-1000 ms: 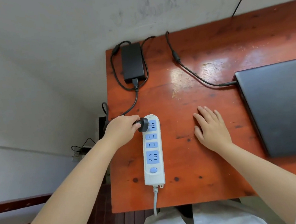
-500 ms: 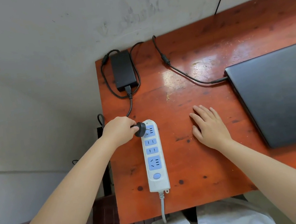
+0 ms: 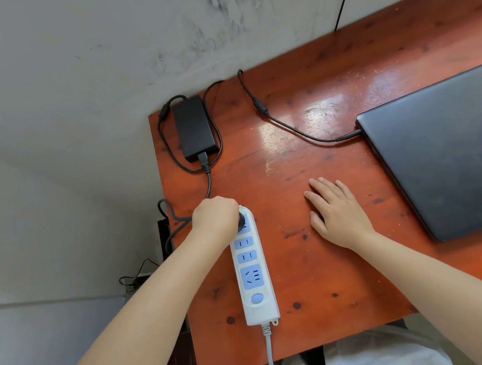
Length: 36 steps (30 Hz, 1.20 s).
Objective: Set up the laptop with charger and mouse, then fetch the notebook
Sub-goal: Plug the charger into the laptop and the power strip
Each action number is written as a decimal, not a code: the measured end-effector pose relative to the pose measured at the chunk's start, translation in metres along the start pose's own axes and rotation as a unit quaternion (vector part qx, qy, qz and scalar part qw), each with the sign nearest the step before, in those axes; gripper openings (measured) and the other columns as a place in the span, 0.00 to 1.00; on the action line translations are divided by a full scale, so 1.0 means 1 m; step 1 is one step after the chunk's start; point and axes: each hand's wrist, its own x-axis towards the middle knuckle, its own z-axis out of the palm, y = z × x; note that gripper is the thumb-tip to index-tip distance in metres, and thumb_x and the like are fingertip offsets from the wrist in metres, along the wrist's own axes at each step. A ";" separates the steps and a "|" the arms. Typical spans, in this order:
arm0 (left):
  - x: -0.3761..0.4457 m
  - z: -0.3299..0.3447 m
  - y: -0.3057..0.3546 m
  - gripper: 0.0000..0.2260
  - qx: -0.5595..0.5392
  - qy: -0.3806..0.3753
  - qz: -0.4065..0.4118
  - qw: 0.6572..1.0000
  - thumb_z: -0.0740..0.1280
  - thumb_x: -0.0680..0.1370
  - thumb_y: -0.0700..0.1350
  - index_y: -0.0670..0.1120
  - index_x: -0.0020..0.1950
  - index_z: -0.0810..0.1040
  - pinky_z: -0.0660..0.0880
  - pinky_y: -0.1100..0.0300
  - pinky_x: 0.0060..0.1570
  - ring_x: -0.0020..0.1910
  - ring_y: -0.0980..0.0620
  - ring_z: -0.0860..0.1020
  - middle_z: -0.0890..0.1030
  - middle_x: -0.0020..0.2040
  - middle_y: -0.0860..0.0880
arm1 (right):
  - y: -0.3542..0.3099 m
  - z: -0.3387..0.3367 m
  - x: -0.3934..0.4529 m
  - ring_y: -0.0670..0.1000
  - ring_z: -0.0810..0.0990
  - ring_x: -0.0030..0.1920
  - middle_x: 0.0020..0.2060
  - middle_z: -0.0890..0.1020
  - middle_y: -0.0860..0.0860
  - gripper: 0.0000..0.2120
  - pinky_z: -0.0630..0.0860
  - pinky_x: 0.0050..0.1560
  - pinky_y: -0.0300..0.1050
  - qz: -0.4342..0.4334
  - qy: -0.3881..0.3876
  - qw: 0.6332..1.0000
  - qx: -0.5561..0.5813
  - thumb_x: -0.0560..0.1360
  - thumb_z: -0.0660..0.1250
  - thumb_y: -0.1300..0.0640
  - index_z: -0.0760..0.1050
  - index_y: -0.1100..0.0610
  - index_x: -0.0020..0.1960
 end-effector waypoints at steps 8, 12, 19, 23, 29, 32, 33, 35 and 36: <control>-0.001 -0.009 -0.007 0.08 0.021 0.010 0.080 0.997 0.57 0.79 0.40 0.40 0.52 0.75 0.68 0.55 0.38 0.48 0.43 0.76 0.80 0.51 0.41 | 0.001 0.001 -0.001 0.65 0.75 0.61 0.59 0.79 0.64 0.17 0.68 0.62 0.66 -0.008 0.013 1.000 0.003 0.68 0.63 0.60 0.78 0.65 0.55; -0.008 -0.003 -0.023 0.09 0.085 0.011 0.178 0.980 0.59 0.79 0.41 0.43 0.58 0.74 0.73 0.56 0.45 0.53 0.46 0.74 0.78 0.53 0.44 | 0.002 0.003 0.000 0.65 0.75 0.62 0.59 0.78 0.64 0.16 0.67 0.62 0.67 -0.007 0.022 1.000 0.008 0.67 0.71 0.64 0.77 0.65 0.55; -0.007 0.003 -0.018 0.09 0.128 0.026 0.198 0.971 0.59 0.79 0.37 0.42 0.59 0.72 0.70 0.57 0.40 0.50 0.45 0.77 0.78 0.52 0.44 | 0.003 0.003 -0.001 0.65 0.75 0.61 0.59 0.79 0.64 0.17 0.68 0.62 0.67 -0.008 0.024 1.000 0.008 0.66 0.72 0.65 0.78 0.65 0.55; -0.009 0.008 -0.011 0.08 0.071 -0.001 0.168 0.983 0.59 0.79 0.38 0.42 0.57 0.72 0.73 0.55 0.42 0.50 0.44 0.78 0.77 0.50 0.45 | 0.003 0.002 0.000 0.65 0.77 0.60 0.58 0.80 0.64 0.18 0.69 0.60 0.68 -0.009 0.023 1.000 0.006 0.65 0.73 0.65 0.78 0.65 0.54; -0.004 0.008 -0.023 0.11 -0.013 -0.014 0.165 0.986 0.59 0.79 0.43 0.41 0.59 0.72 0.73 0.54 0.47 0.52 0.45 0.77 0.78 0.55 0.43 | 0.002 0.002 0.002 0.65 0.76 0.61 0.58 0.79 0.64 0.17 0.68 0.62 0.66 -0.006 0.016 1.000 0.006 0.65 0.72 0.65 0.78 0.65 0.54; -0.003 0.009 -0.020 0.11 -0.013 -0.016 0.169 0.985 0.60 0.79 0.44 0.41 0.59 0.72 0.74 0.54 0.46 0.51 0.45 0.77 0.78 0.54 0.43 | 0.002 0.004 0.002 0.65 0.75 0.62 0.59 0.78 0.64 0.17 0.67 0.63 0.66 -0.005 0.009 1.000 0.007 0.67 0.71 0.65 0.77 0.66 0.55; -0.002 0.008 -0.019 0.10 -0.009 -0.021 0.169 0.985 0.60 0.79 0.43 0.41 0.58 0.73 0.74 0.54 0.46 0.51 0.44 0.77 0.78 0.54 0.43 | 0.002 0.004 0.002 0.65 0.74 0.62 0.60 0.78 0.64 0.17 0.66 0.63 0.66 -0.006 0.006 1.000 0.006 0.67 0.71 0.65 0.77 0.66 0.56; 0.001 0.006 -0.015 0.09 -0.009 -0.032 0.172 0.985 0.61 0.78 0.43 0.40 0.56 0.73 0.74 0.53 0.46 0.51 0.44 0.77 0.78 0.54 0.42 | 0.002 0.004 0.002 0.65 0.74 0.63 0.60 0.78 0.64 0.16 0.66 0.63 0.67 -0.005 0.003 1.000 0.006 0.69 0.69 0.64 0.77 0.66 0.56; 0.002 0.006 -0.015 0.09 -0.014 -0.033 0.174 0.984 0.61 0.78 0.43 0.40 0.56 0.73 0.74 0.53 0.46 0.51 0.44 0.77 0.78 0.53 0.42 | 0.002 0.003 0.002 0.65 0.74 0.62 0.60 0.78 0.64 0.16 0.67 0.63 0.66 -0.003 0.000 1.000 0.006 0.69 0.66 0.63 0.77 0.66 0.56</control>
